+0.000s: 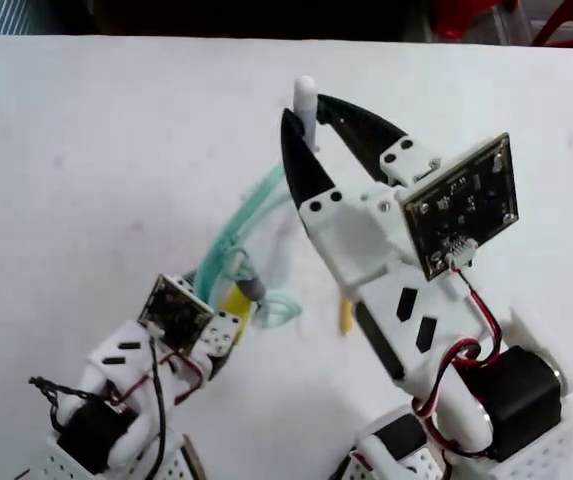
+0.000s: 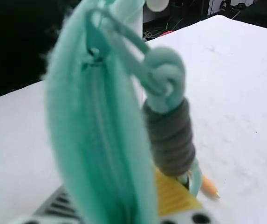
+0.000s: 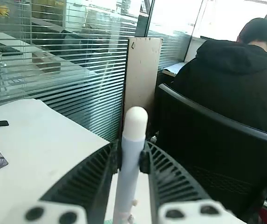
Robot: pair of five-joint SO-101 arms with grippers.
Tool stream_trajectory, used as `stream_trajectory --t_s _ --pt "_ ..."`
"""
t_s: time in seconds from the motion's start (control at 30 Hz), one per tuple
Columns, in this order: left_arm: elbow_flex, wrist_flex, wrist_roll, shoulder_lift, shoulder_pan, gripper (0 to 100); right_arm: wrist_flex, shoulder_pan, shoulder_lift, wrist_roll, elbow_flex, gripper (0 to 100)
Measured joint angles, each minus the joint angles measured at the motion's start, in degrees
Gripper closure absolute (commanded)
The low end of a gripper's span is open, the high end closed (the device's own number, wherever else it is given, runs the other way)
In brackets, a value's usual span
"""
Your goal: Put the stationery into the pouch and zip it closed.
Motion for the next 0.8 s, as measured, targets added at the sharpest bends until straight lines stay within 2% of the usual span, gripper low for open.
stream_trajectory --t_s 0.27,0.8 --pt "0.3 0.0 0.1 0.1 0.0 97 0.0 -0.1 0.0 0.0 0.0 98.2" --pt "0.3 0.0 0.0 0.2 0.1 97 -6.7 -1.0 5.3 0.0 0.0 98.2"
